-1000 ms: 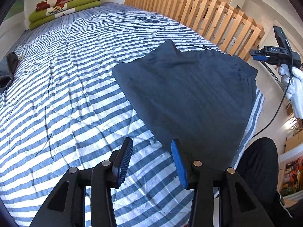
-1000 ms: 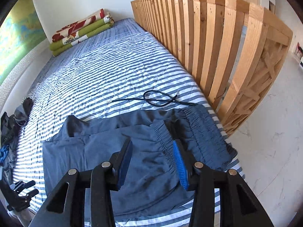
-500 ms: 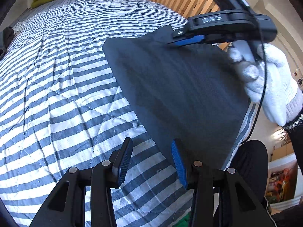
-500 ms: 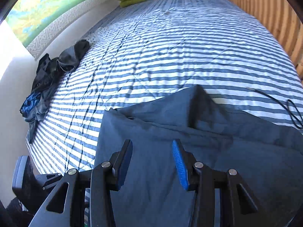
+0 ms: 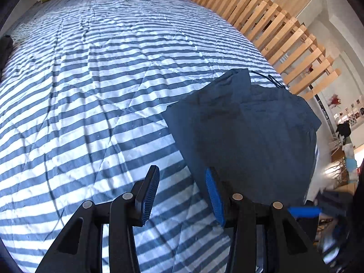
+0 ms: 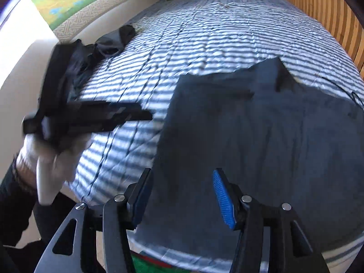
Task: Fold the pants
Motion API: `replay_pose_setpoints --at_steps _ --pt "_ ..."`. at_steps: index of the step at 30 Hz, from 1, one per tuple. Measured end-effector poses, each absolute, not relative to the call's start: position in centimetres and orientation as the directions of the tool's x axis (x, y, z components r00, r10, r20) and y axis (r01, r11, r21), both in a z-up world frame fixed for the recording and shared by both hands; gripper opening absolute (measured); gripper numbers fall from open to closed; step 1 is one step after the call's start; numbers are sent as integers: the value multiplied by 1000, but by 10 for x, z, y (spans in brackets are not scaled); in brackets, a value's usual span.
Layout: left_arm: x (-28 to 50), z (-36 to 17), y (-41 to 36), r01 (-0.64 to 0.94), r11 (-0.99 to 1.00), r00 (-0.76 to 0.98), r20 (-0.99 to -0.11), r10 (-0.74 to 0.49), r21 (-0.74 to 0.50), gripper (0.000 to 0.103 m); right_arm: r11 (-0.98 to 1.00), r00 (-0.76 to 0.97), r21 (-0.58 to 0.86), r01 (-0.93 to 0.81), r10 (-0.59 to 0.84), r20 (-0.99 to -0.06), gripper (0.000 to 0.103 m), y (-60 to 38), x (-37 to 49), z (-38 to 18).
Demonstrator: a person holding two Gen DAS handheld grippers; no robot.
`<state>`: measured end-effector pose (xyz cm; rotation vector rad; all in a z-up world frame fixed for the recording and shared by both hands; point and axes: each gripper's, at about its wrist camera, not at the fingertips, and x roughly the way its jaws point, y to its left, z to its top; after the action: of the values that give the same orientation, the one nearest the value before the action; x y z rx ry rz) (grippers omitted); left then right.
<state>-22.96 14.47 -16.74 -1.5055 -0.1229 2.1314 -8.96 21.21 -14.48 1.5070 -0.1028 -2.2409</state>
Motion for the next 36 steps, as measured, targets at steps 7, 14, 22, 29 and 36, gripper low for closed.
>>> replay_pose_setpoints --at_steps 7,14,22,29,36 --pt "-257 -188 166 -346 -844 -171 -856 487 -411 44 -915 -344 173 364 -305 -888 53 151 -32 -169" --pt "-272 -182 175 -355 -840 -183 -851 493 -410 20 -935 -412 -65 348 -90 -907 53 128 -29 -192" --pt "-280 -178 175 -320 -838 -213 -828 519 -442 5 -949 -401 -31 313 -102 -910 26 152 -32 -191" --pt "-271 -182 155 -271 -838 -252 -805 537 -474 55 -950 -409 -11 311 -124 -904 17 155 -32 -190" --pt "-285 -196 161 -243 -835 -234 -806 544 -493 5 -950 -416 -10 313 -128 -900 15 156 -36 -192"
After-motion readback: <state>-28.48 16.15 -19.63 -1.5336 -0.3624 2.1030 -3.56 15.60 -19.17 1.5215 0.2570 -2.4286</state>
